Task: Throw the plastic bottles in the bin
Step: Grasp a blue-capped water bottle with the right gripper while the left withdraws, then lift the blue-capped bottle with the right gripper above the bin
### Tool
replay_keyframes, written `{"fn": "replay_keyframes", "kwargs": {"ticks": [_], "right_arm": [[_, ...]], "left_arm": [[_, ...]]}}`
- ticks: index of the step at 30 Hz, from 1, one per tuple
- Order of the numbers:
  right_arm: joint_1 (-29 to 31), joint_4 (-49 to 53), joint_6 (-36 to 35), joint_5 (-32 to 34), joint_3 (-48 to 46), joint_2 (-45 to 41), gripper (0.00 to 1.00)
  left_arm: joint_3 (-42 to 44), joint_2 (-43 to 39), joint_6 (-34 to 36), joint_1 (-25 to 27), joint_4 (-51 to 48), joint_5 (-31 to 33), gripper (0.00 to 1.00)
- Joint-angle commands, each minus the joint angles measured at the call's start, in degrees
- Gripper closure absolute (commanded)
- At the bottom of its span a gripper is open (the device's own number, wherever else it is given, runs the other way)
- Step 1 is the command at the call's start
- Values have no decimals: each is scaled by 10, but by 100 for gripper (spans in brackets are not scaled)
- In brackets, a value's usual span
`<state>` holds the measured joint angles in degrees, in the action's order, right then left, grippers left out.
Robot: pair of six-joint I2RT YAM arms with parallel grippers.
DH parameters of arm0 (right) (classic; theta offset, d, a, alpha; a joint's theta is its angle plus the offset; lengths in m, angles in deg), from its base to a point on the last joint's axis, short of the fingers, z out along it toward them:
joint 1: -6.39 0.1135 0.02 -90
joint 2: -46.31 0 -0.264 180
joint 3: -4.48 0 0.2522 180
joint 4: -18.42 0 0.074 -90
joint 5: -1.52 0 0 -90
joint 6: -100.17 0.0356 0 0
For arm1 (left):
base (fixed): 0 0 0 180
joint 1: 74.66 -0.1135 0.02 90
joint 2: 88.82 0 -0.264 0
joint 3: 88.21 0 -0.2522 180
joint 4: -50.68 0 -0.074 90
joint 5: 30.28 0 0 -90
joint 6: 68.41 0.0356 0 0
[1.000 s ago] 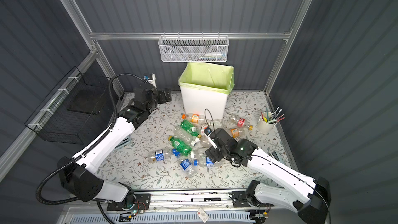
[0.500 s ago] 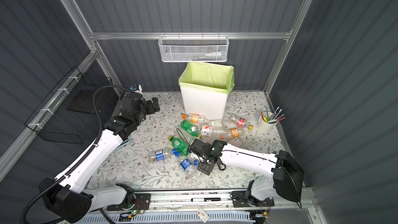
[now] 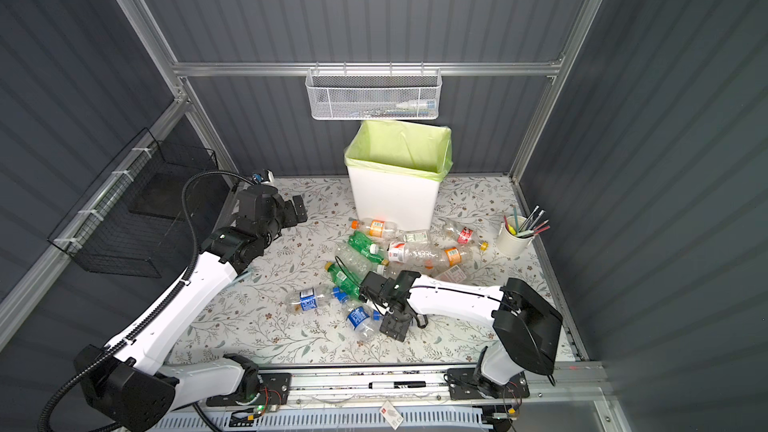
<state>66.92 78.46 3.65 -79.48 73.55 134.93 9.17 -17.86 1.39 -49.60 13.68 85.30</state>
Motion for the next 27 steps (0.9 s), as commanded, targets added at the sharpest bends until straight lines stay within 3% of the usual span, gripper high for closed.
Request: {"fn": "replay_keyframes", "kwargs": {"ticks": [1, 8, 20, 27], "right_arm": [[1, 4, -2, -2, 8, 14, 16], [1, -1, 7, -12, -1, 21, 23], [1, -8, 8, -10, -6, 12, 49], [1, -8, 15, -18, -4, -9, 50]], "left_arm": [[4, -13, -8, -3, -14, 10, 0], [10, -15, -13, -3, -16, 11, 0], [15, -24, -14, -4, -20, 24, 0], [17, -23, -17, -4, -22, 24, 0]]}}
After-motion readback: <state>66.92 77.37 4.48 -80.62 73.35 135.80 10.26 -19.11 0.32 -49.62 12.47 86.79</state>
